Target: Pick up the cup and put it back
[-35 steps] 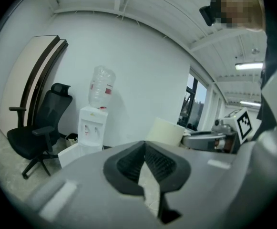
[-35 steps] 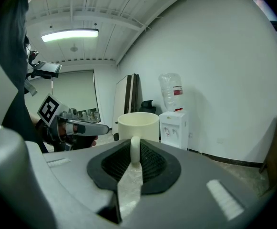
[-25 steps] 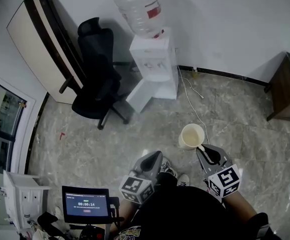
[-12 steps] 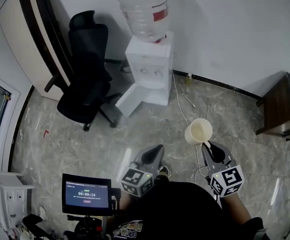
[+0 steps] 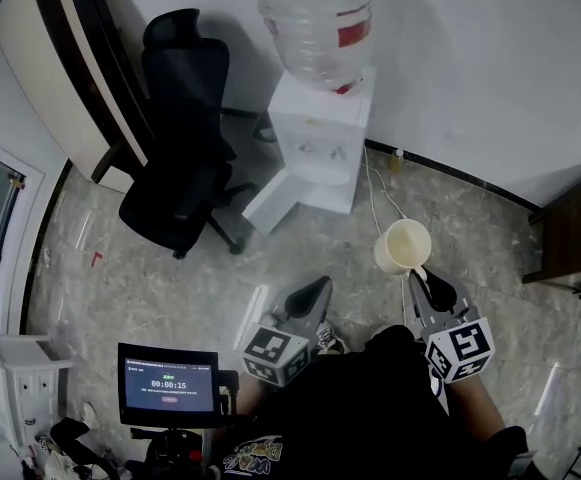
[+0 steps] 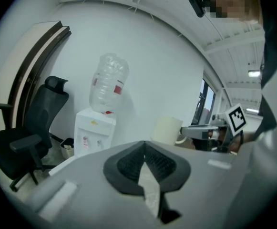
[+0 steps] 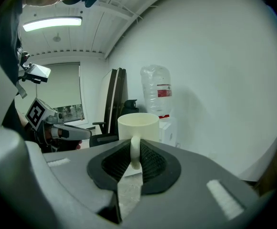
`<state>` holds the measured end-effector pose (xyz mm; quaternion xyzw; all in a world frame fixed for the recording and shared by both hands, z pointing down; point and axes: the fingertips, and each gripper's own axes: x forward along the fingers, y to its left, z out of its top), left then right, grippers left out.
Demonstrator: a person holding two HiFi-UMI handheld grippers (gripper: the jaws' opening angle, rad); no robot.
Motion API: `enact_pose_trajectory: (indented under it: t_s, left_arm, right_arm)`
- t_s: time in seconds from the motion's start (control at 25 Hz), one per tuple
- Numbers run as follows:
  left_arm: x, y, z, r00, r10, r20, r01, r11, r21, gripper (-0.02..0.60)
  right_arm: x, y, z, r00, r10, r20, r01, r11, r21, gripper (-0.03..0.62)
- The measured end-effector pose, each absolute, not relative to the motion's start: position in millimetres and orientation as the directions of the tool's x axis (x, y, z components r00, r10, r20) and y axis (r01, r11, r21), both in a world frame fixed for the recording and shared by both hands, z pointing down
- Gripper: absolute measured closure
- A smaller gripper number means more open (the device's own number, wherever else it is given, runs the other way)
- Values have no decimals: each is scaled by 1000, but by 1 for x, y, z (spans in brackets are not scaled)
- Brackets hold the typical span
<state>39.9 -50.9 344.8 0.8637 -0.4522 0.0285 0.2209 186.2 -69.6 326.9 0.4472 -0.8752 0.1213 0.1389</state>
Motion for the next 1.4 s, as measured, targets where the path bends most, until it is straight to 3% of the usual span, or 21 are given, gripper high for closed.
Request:
enact_pose_trajectory:
  t_s: [0.44, 0.92, 1.24, 1.4]
  left_arm:
    - [-16, -101, 355, 285, -919, 271, -925, -190, 329, 577]
    - [5, -154, 355, -82, -954, 289, -942, 169, 290, 577]
    - [-3, -147, 364, -197, -901, 385, -902, 321, 288, 577]
    - [-13, -157, 381, -186, -899, 396, -902, 316, 296, 577]
  right_arm:
    - [128, -171, 340, -773, -526, 354, -591, 800, -102, 545]
    - [105, -274, 352, -924, -165, 345, -216, 969, -116, 545]
    - [79, -295, 385, -925, -34, 378, -100, 982, -157, 545]
    - [58, -300, 410, -922, -17, 387, -92, 980, -178, 545]
